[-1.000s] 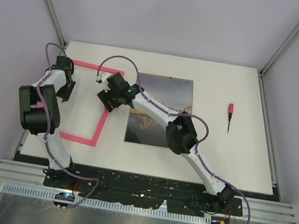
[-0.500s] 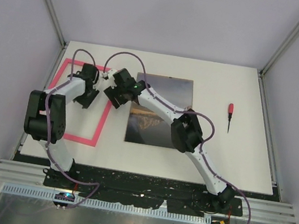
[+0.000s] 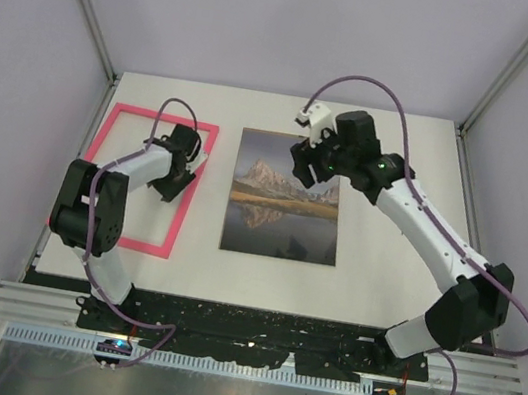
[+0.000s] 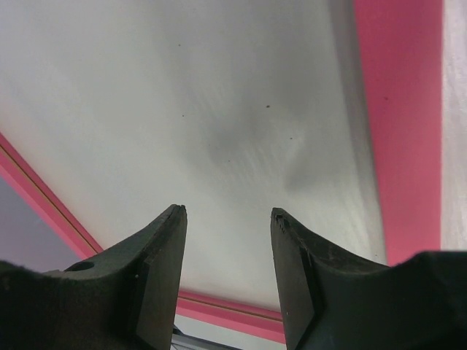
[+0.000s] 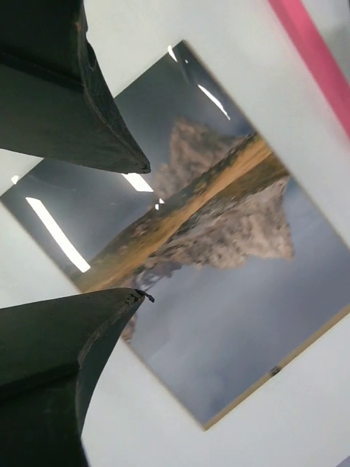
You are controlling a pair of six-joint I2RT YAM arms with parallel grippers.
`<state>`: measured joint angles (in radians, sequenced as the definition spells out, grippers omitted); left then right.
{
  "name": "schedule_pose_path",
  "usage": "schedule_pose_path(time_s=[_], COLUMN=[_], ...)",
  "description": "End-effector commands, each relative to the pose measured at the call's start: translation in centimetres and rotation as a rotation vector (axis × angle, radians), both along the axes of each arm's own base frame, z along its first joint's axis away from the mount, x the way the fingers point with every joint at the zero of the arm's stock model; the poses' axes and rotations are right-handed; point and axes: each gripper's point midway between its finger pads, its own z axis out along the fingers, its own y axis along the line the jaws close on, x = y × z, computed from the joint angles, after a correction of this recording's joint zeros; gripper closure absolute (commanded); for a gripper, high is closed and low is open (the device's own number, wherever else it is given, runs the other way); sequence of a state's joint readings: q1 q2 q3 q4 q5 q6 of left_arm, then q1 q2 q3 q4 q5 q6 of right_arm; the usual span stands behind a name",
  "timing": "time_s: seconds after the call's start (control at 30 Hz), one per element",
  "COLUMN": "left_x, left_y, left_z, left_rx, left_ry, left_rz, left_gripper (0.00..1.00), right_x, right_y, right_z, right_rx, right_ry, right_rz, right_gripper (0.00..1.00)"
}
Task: Take the photo out of the frame
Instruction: Adjust the photo frame item at the center of the board.
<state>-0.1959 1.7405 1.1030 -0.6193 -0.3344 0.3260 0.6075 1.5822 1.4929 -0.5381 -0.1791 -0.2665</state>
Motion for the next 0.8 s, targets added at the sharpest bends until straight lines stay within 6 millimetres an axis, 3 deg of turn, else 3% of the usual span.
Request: schedule_pose_path(time_s=[0.0, 0.03, 0.07, 0.17, 0.3, 0.53, 0.77], left_x=[-0.4, -0.4, -0.4, -0.6, -0.5, -0.5, 0.6], left_y=[-0.8, -1.1, -1.2, -1.8, -2.6, -4.7, -4.8], left_z=[0.8, 0.9, 1.0, 1.3, 1.5, 1.4, 1.9], left_rx=[0.033, 0.026, 0.021, 0.012, 0.026, 0.016, 0.044], left_ry=[0.006, 0.008, 0.011, 0.038, 0.060, 0.103, 0.104], left_rz=[-0.057, -0.065, -0.064, -0.077, -0.096, -0.127, -0.125], left_gripper=[0.46, 0.46, 0.46, 0.46, 0.46, 0.45, 0.44], right_x=[-0.4, -0.4, -0.7, -1.7, -3.0, -2.9, -2.9], right_y=[-5.8, -7.7, -8.2, -10.4, -10.8, -11.7, -12.3], right_z=[-1.3, -2.5, -1.7, -3.3, -3.1, -2.8, -3.2], right_rx=[0.010, 0.004, 0.026, 0.040, 0.095, 0.138, 0.173], right_ry=[0.020, 0.049, 0.027, 0.042, 0.018, 0.026, 0.050], right_rz=[-0.053, -0.091, -0.091, -0.132, -0.133, -0.149, -0.157], right_gripper=[0.31, 0.31, 0.31, 0.32, 0.31, 0.31, 0.32])
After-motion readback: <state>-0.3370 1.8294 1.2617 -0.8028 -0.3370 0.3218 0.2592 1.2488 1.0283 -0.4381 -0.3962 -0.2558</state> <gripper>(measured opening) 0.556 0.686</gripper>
